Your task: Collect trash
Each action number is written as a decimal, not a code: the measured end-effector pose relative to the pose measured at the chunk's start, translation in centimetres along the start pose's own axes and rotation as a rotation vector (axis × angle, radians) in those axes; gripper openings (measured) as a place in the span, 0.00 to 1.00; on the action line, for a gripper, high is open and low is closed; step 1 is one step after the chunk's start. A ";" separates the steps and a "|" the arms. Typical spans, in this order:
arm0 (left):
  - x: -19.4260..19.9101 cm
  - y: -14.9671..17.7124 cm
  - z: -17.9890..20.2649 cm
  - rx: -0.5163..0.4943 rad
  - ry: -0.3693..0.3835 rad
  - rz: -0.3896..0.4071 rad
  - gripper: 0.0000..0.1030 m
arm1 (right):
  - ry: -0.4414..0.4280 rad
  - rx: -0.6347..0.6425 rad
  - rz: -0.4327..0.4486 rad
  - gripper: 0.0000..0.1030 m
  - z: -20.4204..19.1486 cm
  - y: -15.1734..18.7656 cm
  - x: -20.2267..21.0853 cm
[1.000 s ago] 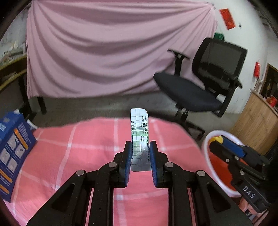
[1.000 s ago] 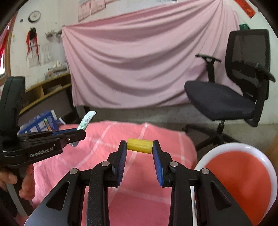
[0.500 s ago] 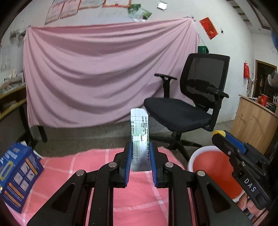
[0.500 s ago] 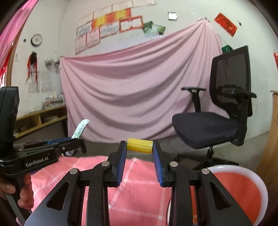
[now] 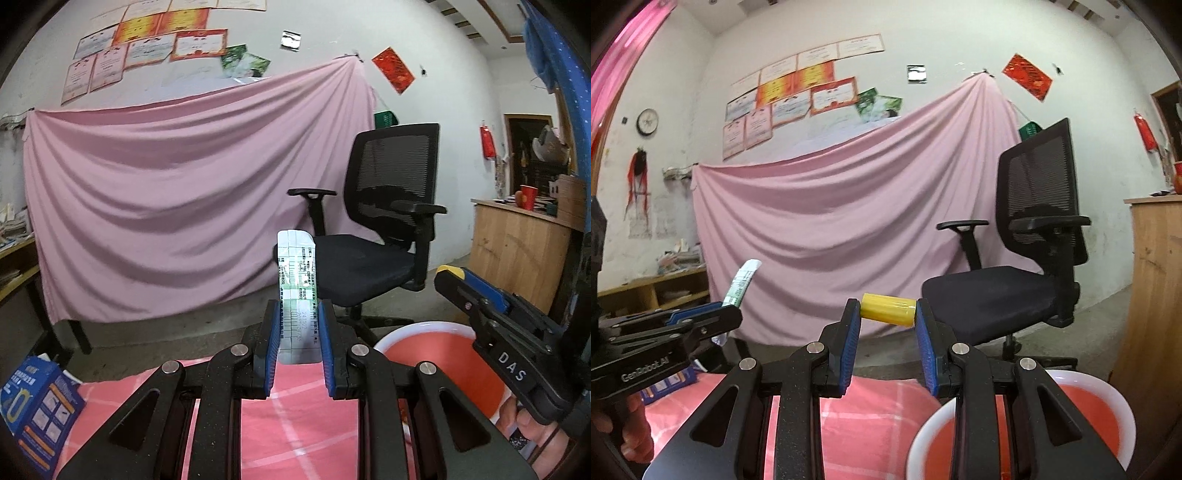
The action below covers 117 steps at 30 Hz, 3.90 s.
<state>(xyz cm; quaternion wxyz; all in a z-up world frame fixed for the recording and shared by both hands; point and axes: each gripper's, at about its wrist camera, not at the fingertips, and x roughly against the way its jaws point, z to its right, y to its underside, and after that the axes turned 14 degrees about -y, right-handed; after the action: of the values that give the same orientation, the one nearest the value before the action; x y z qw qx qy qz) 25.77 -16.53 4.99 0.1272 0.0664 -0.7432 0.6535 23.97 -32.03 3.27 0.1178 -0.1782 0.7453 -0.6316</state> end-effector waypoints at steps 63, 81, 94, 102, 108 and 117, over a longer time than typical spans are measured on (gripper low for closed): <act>-5.1 1.9 7.1 -0.009 0.169 -0.222 0.24 | 0.196 -0.147 -0.092 0.39 7.0 1.2 3.1; -1.9 1.0 -0.2 0.156 0.022 -0.159 0.94 | 0.272 -0.136 -0.040 0.99 5.6 1.0 4.1; 0.7 3.2 -4.1 0.181 -0.074 -0.142 0.96 | 0.252 -0.089 -0.063 1.00 3.2 2.1 4.1; 2.7 5.4 -5.7 0.199 -0.105 -0.155 0.96 | 0.228 -0.014 -0.080 1.00 0.4 2.8 4.5; 4.7 6.8 -6.5 0.190 -0.129 -0.153 0.96 | 0.207 0.026 -0.088 1.00 -1.7 3.3 5.3; 8.8 7.3 -7.9 0.178 -0.151 -0.109 0.96 | 0.189 0.061 -0.078 1.00 -5.0 3.3 6.8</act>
<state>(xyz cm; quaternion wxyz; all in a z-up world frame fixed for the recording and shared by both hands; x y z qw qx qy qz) 16.25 -7.09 1.31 0.0997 0.1670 -0.6850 0.7020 15.38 -29.94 1.27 0.0274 -0.1430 0.7259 -0.6722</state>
